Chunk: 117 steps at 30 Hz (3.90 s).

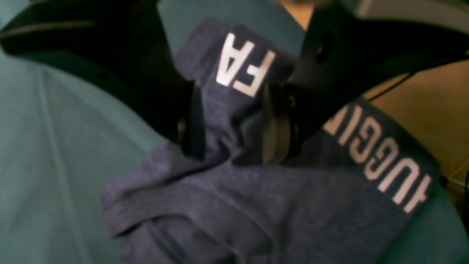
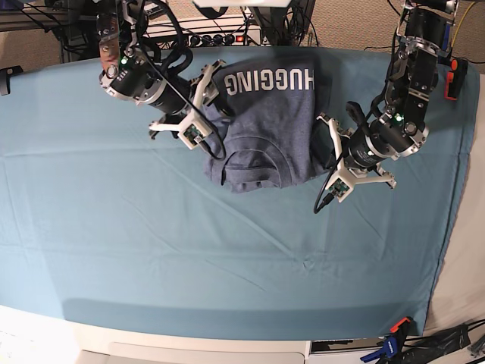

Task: Fold the T-shirt properly
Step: 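Press and square the bundle edges with both grippers, then open both grippers and lift them away from the shirt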

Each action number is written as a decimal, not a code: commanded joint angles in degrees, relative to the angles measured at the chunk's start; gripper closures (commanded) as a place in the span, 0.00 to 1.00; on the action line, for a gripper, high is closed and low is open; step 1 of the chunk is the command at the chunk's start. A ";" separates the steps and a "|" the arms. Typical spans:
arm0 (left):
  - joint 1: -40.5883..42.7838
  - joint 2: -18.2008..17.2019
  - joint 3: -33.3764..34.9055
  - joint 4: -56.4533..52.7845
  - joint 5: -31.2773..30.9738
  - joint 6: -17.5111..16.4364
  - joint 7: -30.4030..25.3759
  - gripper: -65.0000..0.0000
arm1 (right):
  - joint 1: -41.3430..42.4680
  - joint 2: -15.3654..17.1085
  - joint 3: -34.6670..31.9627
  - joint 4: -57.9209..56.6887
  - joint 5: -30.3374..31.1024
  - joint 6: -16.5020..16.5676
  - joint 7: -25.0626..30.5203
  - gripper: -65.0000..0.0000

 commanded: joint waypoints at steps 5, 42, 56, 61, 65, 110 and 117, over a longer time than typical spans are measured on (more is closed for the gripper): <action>-0.90 -0.46 -0.48 0.94 -0.70 0.15 -1.18 1.00 | 0.79 0.02 0.17 1.18 -3.37 -1.70 8.41 0.60; -0.90 -0.46 -0.48 0.92 -0.68 0.15 -1.20 1.00 | 3.06 -7.30 0.17 -11.19 -8.48 -6.54 7.98 1.00; -0.90 -0.46 -0.48 0.92 -0.68 0.15 -1.20 1.00 | 3.02 -7.28 0.17 -9.11 -14.38 -10.93 7.72 1.00; -0.90 -0.44 -0.48 0.92 -0.68 0.15 -1.22 1.00 | 3.04 -7.28 0.17 -9.11 -20.79 -16.09 8.02 1.00; -0.90 -0.46 -0.48 0.92 -0.68 0.15 -1.22 1.00 | 3.06 -7.28 0.17 -8.83 -23.89 -19.52 9.29 1.00; 50.97 1.03 -59.43 16.92 -36.30 -12.20 9.88 1.00 | -34.93 1.60 27.54 11.65 -31.95 -26.82 7.43 1.00; 61.72 1.14 -59.41 16.90 -38.51 -13.70 10.14 1.00 | -41.31 1.62 27.54 11.58 -27.10 -23.78 6.43 1.00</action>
